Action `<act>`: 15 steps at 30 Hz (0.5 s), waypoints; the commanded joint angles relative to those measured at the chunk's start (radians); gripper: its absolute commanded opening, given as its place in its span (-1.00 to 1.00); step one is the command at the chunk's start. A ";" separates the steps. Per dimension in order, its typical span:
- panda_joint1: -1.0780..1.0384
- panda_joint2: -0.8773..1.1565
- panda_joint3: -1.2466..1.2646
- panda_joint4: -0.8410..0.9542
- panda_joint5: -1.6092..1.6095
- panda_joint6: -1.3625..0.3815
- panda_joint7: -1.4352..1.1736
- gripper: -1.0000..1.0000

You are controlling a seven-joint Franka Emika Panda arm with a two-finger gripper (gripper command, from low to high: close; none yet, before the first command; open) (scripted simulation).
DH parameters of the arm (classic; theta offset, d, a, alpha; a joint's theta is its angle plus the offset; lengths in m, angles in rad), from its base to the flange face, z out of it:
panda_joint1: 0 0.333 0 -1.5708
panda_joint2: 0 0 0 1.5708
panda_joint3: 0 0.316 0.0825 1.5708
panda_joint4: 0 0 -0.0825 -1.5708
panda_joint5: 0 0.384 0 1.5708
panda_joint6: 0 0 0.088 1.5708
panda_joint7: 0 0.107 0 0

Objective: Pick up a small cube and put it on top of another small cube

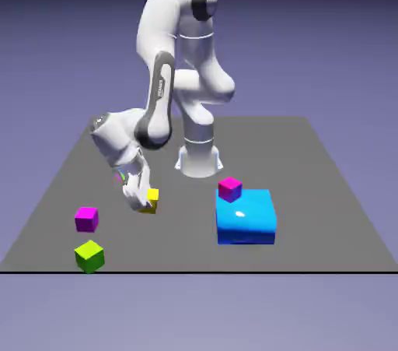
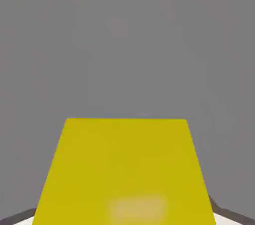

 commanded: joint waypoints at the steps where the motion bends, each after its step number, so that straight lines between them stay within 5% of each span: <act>1: -0.036 0.017 0.026 0.031 0.024 0.010 0.043 -1.00; 11: -0.398 0.191 0.289 0.337 0.283 0.115 0.456 -1.00; 15: -0.389 0.264 0.307 0.369 0.314 0.164 0.428 -1.00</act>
